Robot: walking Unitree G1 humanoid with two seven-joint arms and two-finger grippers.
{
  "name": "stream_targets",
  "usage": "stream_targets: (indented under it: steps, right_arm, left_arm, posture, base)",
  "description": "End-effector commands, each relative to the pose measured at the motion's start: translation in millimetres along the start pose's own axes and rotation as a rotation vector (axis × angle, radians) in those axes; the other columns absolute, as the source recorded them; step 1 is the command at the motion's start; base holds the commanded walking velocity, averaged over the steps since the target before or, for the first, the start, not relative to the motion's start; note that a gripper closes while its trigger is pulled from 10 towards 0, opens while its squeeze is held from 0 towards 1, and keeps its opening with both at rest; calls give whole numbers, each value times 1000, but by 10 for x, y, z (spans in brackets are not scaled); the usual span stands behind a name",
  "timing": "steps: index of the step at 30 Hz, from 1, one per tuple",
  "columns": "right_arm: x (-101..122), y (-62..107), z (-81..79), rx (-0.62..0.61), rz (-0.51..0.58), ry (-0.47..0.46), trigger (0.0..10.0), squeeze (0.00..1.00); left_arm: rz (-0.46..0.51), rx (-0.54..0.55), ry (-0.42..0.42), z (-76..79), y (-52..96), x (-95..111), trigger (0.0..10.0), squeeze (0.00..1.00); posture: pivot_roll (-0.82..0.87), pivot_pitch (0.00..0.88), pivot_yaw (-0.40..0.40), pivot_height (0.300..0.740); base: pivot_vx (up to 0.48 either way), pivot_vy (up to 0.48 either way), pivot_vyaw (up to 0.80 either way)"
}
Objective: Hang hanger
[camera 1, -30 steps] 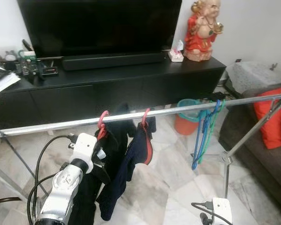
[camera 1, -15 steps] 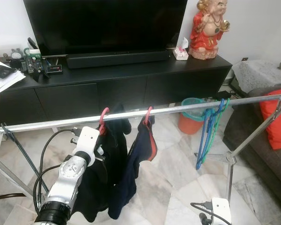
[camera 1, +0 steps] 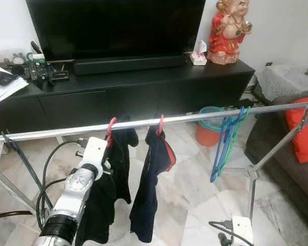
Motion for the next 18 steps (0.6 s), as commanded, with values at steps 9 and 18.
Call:
stream_targets:
  steps: [9,18]
  right_arm:
    - [7,3,56,-13,-3,-3,10000,0]
    - [22,2,68,-11,-3,6,10000,0]
  left_arm:
    - [93,-18,39,-6,122,127,10000,1000]
    - [131,-16,52,-23,194,190,10000,1000]
  posture:
    - [82,0,-94,740]
    - [87,0,-105,740]
  base:
    - [0,0,0]
    - [0,0,0]
Point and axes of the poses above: a point about 5 cm out from each wrist's last joint towards the gripper, its own y axis pointing back from the gripper into the wrist, its own x axis along the axis of the wrist's last joint, z = x × y, the point moved 5 cm from there along -y, pointing out of the wrist towards the gripper, and after that the axes turned 15 degrees about -y, right-handed, at the moved point
